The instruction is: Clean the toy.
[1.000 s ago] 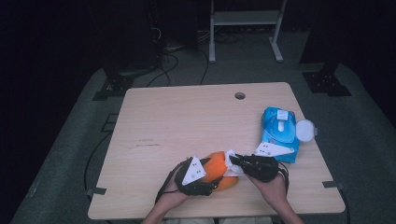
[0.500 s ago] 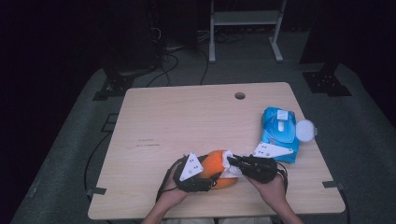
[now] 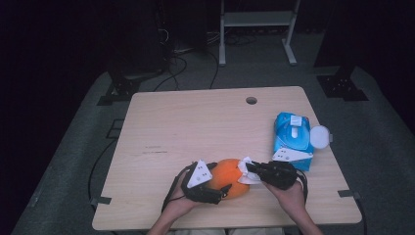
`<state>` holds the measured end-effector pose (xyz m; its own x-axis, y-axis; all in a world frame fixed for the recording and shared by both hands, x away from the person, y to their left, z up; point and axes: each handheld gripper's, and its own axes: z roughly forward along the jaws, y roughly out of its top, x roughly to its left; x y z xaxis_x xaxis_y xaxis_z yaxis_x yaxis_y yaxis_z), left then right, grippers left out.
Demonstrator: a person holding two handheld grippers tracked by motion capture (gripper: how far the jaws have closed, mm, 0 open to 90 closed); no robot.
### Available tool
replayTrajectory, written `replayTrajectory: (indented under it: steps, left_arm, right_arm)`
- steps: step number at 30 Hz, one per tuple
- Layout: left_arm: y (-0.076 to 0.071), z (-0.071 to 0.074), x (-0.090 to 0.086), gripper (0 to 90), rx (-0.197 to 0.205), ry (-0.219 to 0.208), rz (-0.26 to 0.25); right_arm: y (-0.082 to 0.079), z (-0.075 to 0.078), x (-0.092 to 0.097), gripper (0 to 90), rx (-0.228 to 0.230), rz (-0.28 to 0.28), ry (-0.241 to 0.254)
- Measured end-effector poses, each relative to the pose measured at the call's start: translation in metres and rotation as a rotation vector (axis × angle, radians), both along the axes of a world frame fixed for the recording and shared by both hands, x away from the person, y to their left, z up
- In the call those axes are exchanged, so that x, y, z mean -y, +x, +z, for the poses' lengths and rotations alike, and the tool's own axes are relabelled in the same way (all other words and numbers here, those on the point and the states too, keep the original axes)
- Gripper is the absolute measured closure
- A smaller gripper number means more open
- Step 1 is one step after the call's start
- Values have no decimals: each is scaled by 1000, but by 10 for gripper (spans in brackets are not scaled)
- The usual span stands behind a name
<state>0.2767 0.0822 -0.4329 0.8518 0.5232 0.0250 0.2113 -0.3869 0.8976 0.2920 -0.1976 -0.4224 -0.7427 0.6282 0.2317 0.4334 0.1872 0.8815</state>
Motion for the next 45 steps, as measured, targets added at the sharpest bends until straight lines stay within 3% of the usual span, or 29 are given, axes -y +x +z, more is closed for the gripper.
replayTrajectory:
  steps: [3,4,7,9,10,13,16,18,20,23,25,28,30,35,38,41,45]
  left_arm:
    - [6,-3,-2,123,-75,-8,13]
    - [6,-3,-2,154,-62,3,10]
    - [-1,2,-1,301,53,37,12]
    - [-6,5,2,323,148,63,7]
    - [-8,6,2,326,170,77,3]
    - [-8,4,3,325,166,80,-9]
    - [-8,2,1,321,157,79,-22]
    - [-8,1,2,316,156,77,-33]
    - [-10,-1,3,315,168,77,-52]
    - [-10,-1,1,313,167,88,-53]
    - [-11,-3,0,313,157,84,-52]
    - [-9,-2,-3,309,145,83,-53]
    - [-8,-3,-4,304,136,73,-49]
    - [-8,-4,-6,295,133,73,-53]
    - [-8,-3,-4,294,141,80,-60]
    - [-9,-3,-3,292,146,86,-62]
    - [-10,-3,-1,290,159,91,-69]
  right_arm:
    - [-1,-1,1,839,-4,5,0]
    - [-1,-1,1,839,-5,6,4]
    - [-3,2,-3,838,4,19,22]
    - [-5,6,-3,838,7,30,49]
    - [-5,7,-3,838,23,26,38]
    - [-3,6,2,840,25,-8,32]
    - [4,-3,11,840,-17,-52,35]
    - [6,-4,13,840,-39,-45,69]
    - [2,2,7,840,-16,-5,88]
    - [-2,5,-1,839,20,9,45]
    - [2,-2,5,840,-15,-10,65]
    - [9,-18,14,840,-63,-72,11]
    - [10,-22,16,842,-89,-72,44]
    - [4,-6,7,841,-30,-36,58]
    - [6,-9,12,841,-57,-26,92]
    - [10,-16,16,841,-117,-25,135]
    - [5,-5,9,841,-83,9,176]
